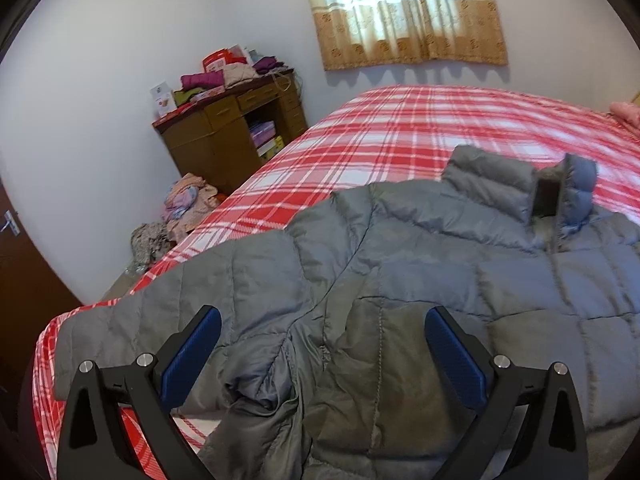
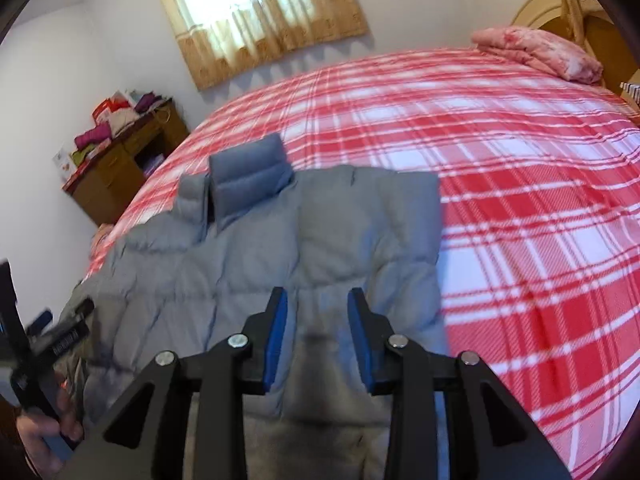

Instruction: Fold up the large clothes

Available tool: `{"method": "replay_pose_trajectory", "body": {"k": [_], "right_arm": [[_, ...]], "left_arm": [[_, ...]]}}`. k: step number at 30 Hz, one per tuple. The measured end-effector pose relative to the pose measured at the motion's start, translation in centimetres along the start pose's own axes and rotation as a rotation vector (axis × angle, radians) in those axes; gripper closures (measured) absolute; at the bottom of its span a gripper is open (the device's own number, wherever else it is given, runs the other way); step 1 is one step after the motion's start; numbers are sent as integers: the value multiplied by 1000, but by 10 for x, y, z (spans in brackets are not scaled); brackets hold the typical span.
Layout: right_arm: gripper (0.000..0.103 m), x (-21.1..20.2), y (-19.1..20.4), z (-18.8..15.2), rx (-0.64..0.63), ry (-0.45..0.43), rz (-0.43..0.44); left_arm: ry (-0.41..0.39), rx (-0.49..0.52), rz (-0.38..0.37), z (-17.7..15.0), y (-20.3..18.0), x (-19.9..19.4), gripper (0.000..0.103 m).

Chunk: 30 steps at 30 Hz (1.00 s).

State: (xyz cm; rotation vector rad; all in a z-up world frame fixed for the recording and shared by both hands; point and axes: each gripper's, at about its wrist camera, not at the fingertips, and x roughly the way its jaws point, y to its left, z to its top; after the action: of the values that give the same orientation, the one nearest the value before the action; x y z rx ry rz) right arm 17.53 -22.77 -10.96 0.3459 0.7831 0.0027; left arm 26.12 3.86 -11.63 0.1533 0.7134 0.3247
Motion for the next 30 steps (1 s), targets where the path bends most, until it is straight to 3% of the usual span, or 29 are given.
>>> {"method": "replay_pose_trajectory", "body": {"k": [4, 10, 13, 16, 21, 26, 30], "right_arm": [[68, 28, -12, -17, 26, 76, -22], [66, 29, -8, -28, -20, 42, -44], [61, 28, 0, -31, -56, 36, -68], [44, 31, 8, -31, -108, 40, -75], [27, 35, 16, -32, -154, 55, -92], [22, 39, 28, -33, -213, 77, -145], [22, -5, 42, -35, -249, -32, -132]], "left_arm": [[34, 6, 14, -9, -8, 19, 1], [95, 39, 22, -21, -18, 43, 1], [114, 43, 8, -21, -19, 49, 1], [88, -1, -28, -19, -4, 37, 1], [-46, -167, -62, -15, 78, -16, 1], [-39, -358, -29, -20, 182, -33, 1], [-23, -480, 77, -40, 271, -36, 1]]}}
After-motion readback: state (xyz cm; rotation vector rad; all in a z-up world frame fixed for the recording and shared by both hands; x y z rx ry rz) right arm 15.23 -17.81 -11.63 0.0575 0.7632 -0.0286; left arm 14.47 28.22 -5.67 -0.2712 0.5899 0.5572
